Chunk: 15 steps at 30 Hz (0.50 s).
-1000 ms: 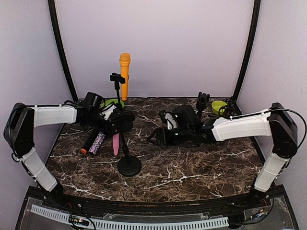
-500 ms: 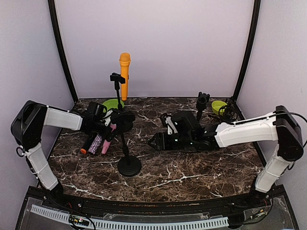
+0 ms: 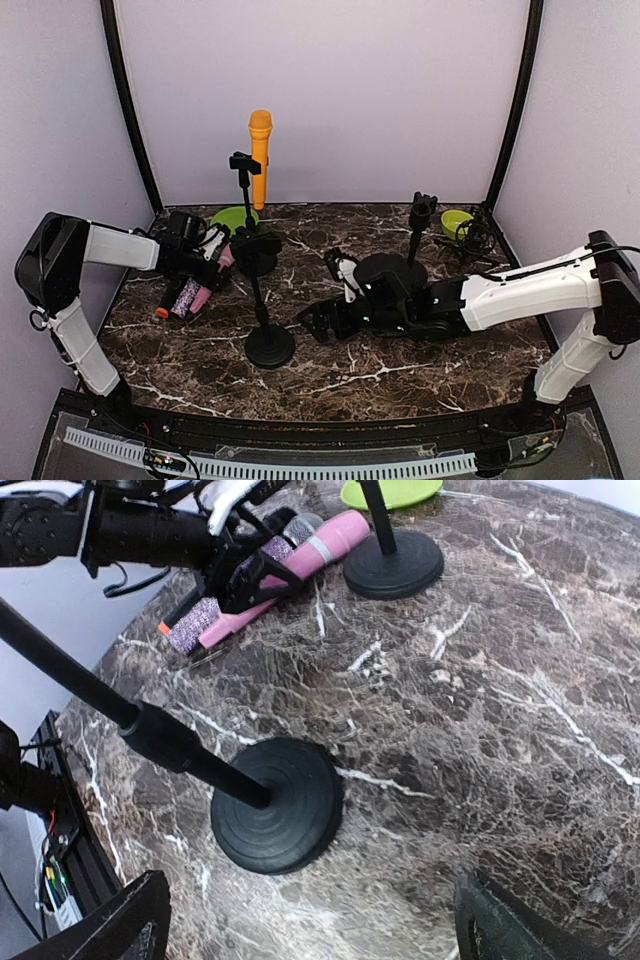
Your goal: Remove the microphone from the stand
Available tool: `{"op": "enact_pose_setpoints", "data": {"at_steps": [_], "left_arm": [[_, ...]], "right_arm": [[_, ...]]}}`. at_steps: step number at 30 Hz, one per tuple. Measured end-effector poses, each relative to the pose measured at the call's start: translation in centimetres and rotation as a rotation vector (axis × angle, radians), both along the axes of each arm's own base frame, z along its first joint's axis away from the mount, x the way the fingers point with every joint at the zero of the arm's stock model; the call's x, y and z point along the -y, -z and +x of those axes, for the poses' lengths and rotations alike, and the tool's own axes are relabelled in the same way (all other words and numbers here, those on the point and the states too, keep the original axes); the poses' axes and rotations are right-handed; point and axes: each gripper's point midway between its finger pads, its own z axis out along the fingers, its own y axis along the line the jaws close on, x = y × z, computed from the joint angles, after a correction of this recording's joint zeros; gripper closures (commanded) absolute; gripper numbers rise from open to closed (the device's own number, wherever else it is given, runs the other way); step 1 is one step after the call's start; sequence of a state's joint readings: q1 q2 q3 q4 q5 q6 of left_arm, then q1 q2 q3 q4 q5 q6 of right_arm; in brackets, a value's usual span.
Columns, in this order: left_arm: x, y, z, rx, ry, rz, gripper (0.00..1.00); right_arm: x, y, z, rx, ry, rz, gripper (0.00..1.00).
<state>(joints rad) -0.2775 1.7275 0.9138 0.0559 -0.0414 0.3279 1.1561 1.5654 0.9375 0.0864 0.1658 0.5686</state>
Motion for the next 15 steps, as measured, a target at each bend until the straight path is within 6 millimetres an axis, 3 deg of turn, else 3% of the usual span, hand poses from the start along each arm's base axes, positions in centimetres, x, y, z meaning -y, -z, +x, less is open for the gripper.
{"op": "enact_pose_setpoints", "data": {"at_steps": [4, 11, 13, 15], "left_arm": [[0.3, -0.1, -0.1, -0.003, 0.006, -0.02, 0.01], [1.0, -0.6, -0.7, -0.02, 0.031, -0.055, 0.01], [1.1, -1.1, -1.3, -0.036, 0.044, -0.069, 0.01], [1.3, -2.2, -1.6, -0.044, 0.053, -0.088, 0.01]], "right_arm": [[-0.2, -0.6, -1.2, 0.1, -0.015, 0.009, 0.0], [4.9, -2.5, 1.0, 0.188, 0.226, 0.102, 0.01], [4.4, -2.8, 1.1, 0.209, 0.21, 0.114, 0.08], [2.6, -2.6, 0.4, 0.239, 0.135, 0.076, 0.16]]}}
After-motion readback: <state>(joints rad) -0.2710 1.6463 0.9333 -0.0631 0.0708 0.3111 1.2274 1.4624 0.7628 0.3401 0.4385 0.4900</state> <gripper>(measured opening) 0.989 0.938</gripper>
